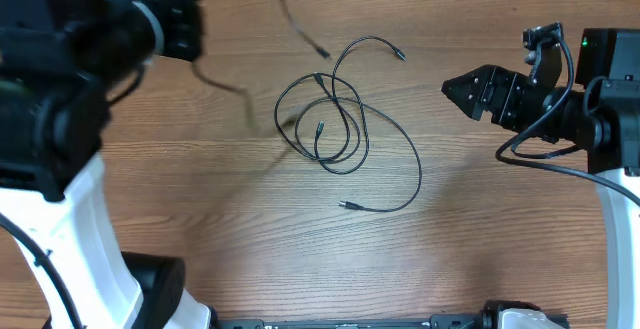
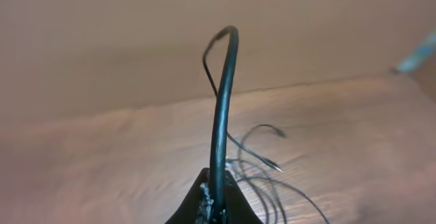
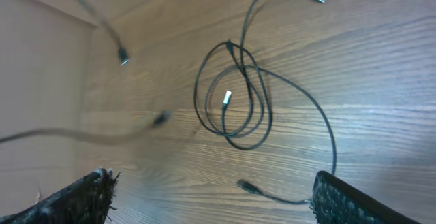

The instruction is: Untangle cables

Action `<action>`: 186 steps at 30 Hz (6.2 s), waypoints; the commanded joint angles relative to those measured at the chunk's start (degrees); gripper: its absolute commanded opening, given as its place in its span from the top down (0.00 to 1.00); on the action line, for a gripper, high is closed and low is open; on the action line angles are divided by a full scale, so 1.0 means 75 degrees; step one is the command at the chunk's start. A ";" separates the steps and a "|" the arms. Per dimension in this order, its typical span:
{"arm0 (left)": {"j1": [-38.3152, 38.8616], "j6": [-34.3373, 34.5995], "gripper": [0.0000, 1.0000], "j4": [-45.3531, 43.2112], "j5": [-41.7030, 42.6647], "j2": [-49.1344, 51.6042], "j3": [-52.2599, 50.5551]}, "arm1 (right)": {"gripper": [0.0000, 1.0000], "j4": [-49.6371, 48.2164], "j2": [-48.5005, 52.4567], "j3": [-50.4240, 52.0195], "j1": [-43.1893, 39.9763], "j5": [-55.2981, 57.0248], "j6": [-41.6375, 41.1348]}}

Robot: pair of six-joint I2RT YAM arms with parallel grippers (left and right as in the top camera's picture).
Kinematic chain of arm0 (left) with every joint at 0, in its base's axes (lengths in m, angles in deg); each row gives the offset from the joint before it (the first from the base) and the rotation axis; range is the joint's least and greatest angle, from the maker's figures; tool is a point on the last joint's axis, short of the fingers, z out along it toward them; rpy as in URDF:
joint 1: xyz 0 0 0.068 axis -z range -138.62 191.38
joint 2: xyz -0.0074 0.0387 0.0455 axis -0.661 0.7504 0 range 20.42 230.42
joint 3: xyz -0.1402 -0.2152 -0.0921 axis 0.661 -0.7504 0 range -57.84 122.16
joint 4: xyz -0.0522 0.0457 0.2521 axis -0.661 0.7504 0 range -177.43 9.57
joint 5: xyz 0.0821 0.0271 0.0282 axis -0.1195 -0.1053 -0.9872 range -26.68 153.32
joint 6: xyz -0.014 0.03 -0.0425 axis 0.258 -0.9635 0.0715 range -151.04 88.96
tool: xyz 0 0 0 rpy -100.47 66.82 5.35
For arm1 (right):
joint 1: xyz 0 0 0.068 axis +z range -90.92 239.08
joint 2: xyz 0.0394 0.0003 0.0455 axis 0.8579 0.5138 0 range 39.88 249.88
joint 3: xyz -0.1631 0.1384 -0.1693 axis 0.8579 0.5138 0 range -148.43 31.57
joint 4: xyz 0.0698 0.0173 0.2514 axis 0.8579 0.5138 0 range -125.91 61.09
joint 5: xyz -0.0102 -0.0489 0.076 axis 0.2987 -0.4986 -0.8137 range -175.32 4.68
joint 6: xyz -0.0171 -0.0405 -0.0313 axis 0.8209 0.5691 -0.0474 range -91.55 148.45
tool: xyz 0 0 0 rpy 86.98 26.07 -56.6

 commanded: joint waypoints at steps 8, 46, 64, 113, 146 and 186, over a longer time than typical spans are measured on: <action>-0.3159 0.1335 0.95 0.0866 -0.0047 0.1046 0.0035 | 0.08 0.0026 0.0082 -0.0050 0.0035 0.0259 0.0038; -0.6341 0.2241 0.05 0.1306 -0.0933 0.4811 0.0408 | 0.07 0.0495 0.0082 -0.0050 0.0035 0.0726 0.0041; -0.4421 -0.0061 0.11 0.1314 0.2113 0.2352 0.1434 | 0.07 0.0440 0.0085 -0.0050 0.0035 0.1352 0.0035; 0.3270 0.6167 0.36 -0.6668 -0.0831 0.3506 -0.7035 | 0.06 0.0731 0.0157 0.0565 0.0035 0.2672 0.0070; 0.3474 0.6242 0.59 -0.7222 -0.1049 0.4785 -0.7324 | 0.05 0.0726 0.0181 0.0565 0.0035 0.2757 0.0067; 0.3028 0.2658 0.96 -0.1891 -0.0924 0.3098 -0.2078 | 0.05 0.0664 0.0181 0.0565 0.0035 0.2629 0.0035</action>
